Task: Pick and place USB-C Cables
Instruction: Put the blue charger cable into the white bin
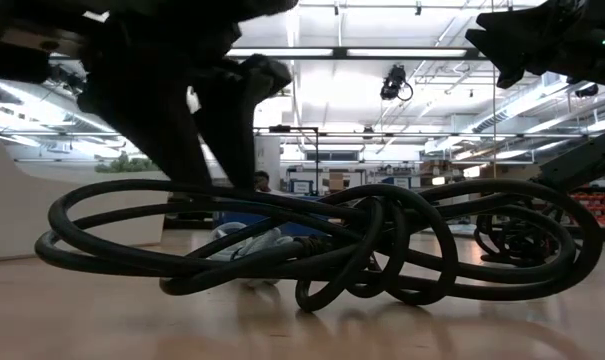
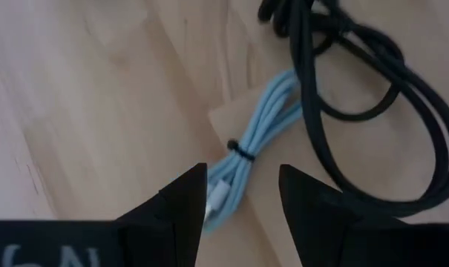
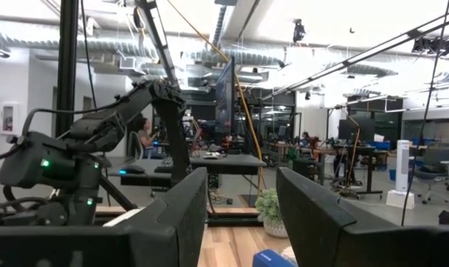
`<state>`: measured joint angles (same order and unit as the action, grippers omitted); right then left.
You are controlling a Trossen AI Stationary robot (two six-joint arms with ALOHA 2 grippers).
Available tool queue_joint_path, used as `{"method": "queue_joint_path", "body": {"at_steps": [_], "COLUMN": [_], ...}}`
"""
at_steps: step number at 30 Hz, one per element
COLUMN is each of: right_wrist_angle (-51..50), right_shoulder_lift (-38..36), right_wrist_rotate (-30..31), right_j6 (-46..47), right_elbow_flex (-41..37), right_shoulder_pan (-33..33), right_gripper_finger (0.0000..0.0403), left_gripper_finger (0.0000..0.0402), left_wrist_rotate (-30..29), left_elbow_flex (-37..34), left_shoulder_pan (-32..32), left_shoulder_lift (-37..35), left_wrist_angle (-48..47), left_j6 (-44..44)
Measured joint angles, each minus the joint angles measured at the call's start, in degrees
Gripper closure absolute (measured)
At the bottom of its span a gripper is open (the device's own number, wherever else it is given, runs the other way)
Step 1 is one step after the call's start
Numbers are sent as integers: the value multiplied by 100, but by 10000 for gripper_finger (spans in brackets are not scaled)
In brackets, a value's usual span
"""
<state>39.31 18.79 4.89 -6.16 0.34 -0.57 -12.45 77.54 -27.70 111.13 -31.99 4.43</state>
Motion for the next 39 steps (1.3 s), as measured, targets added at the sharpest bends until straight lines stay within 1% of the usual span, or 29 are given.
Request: {"method": "queue_joint_path", "body": {"at_steps": [5,13,17,21,24,28,31,34,36,39], "right_wrist_angle": [4,-2,2,3,2,2,1,2,2,1], "right_shoulder_lift": [0,0,0,0,0,0,0,0,0,0], "right_wrist_rotate": [0,0,0,0,0,0,0,0,0,0], "right_j6": [1,1,-1,1,1,-1,1,1,0,0], "right_elbow_flex": [1,0,0,0,1,2,1,0,0,0], "right_shoulder_pan": [1,0,1,1,1,1,1,1,1,0], "right_gripper_finger": [234,234,234,234,234,234,234,234,234,234], "left_gripper_finger": [222,176,167,183,205,233,251,264,271,275], "left_wrist_rotate": [16,-22,-34,68,339,495,501,503,503,507], "left_elbow_flex": [0,-4,-4,-4,-4,-4,-4,-4,-4,-4], "left_shoulder_pan": [0,11,28,85,180,272,282,280,271,270], "left_shoulder_lift": [155,428,441,442,442,442,443,444,444,445], "left_wrist_angle": [232,351,411,410,389,353,280,160,106,38], "left_j6": [221,296,283,23,-283,-536,-463,-154,42,114]}}
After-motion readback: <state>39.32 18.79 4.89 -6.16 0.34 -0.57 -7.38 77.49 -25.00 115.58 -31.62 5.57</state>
